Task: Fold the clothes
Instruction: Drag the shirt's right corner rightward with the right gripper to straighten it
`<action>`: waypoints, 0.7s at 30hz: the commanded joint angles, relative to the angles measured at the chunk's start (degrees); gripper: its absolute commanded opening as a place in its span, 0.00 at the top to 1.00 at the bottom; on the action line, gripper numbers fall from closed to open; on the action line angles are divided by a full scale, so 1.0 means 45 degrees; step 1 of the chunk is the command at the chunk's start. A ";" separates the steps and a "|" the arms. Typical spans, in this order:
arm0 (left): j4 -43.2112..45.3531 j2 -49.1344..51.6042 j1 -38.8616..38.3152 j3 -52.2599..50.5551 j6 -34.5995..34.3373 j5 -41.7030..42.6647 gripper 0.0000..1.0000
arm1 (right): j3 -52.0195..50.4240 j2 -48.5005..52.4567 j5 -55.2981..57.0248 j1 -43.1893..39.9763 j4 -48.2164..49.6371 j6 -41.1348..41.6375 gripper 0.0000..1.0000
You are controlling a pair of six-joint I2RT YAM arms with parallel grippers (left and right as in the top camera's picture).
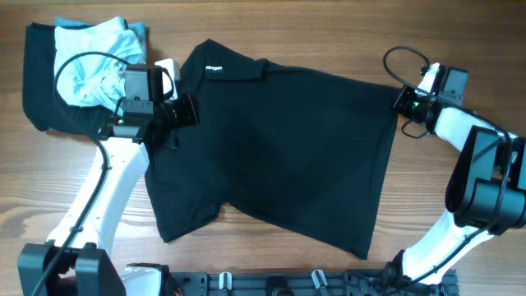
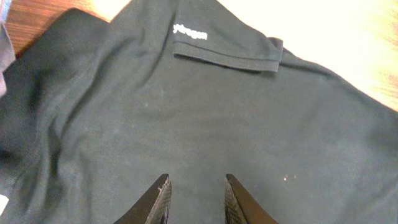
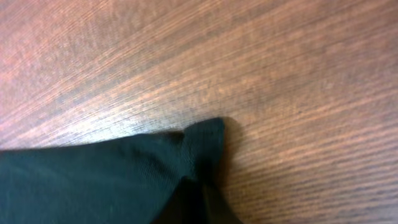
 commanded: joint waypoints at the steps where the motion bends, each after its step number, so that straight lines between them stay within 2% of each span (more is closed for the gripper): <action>1: -0.0316 -0.0209 -0.0180 -0.0068 0.0214 0.0151 0.71 | 0.0680 0.0534 0.0413 -0.0321 -0.0243 -0.0063 0.96; 5: -0.0840 -0.0209 -0.0180 -0.0068 0.0214 0.0151 0.71 | 0.2861 0.0525 0.0369 -0.1132 -0.0466 -0.0690 0.96; 9: -0.1010 -0.0209 -0.0180 -0.0068 0.0209 0.0151 0.65 | 0.4449 0.0525 0.0481 -0.1491 -0.0763 -0.1666 0.96; 10: -0.1015 -0.0209 -0.0180 -0.0068 0.0209 0.0151 0.64 | 0.4799 0.0525 0.0753 -0.1569 -0.1001 -0.1676 0.83; 11: -0.1020 -0.0209 -0.0180 -0.0068 0.0209 0.0151 0.62 | 0.5168 0.0525 0.1132 -0.1661 -0.1297 -0.1676 0.44; 12: -0.1020 -0.0209 -0.0180 -0.0068 0.0209 0.0151 0.62 | 0.5401 0.0525 0.1287 -0.1729 -0.1462 -0.1681 0.16; 13: -0.1015 -0.0209 -0.0180 -0.0068 0.0209 0.0151 0.61 | 0.5629 0.0525 0.1326 -0.1807 -0.1695 -0.1685 0.01; 21: -0.1078 -0.0209 -0.0180 -0.0073 0.0219 0.0083 0.57 | 0.6203 -0.0544 0.0214 -0.2239 -0.4133 -0.1622 0.00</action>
